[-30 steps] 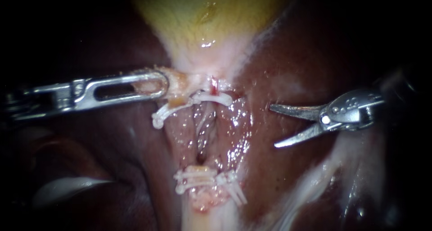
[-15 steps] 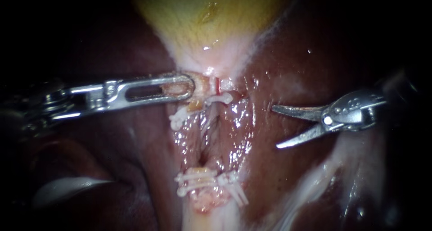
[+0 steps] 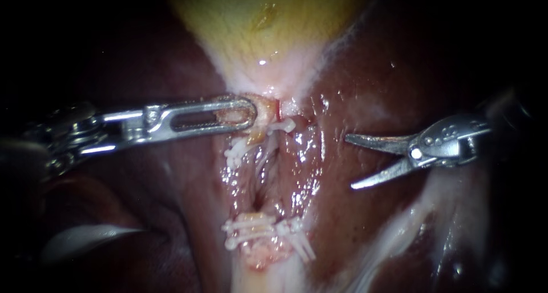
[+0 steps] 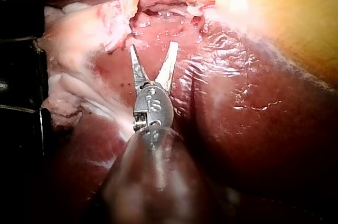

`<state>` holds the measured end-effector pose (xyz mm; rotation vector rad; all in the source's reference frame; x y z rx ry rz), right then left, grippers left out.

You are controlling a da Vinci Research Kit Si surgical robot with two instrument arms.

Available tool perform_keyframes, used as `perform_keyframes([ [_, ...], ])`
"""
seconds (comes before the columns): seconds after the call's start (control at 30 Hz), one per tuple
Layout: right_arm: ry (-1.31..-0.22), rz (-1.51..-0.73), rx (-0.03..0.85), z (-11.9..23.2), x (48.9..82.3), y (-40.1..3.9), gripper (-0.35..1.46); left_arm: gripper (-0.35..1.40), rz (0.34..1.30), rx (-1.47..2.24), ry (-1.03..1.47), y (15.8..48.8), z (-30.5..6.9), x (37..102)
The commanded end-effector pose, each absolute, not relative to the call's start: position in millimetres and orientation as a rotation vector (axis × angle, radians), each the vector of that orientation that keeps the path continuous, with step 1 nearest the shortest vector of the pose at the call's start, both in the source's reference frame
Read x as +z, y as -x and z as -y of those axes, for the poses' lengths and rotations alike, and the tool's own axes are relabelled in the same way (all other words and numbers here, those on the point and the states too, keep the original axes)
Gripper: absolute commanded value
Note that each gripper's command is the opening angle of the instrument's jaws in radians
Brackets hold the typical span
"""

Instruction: Go back from the cut right tube

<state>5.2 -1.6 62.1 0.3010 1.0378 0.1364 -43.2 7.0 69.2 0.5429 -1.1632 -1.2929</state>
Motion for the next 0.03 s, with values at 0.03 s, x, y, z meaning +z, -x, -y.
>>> perform_keyframes([
  [0.03, -0.301, -1.038, 0.136, 1.6, 62.1, -5.2, 1.45, -0.35, 1.164, -1.292, -0.544, 43.2, -7.0, 69.1],
])
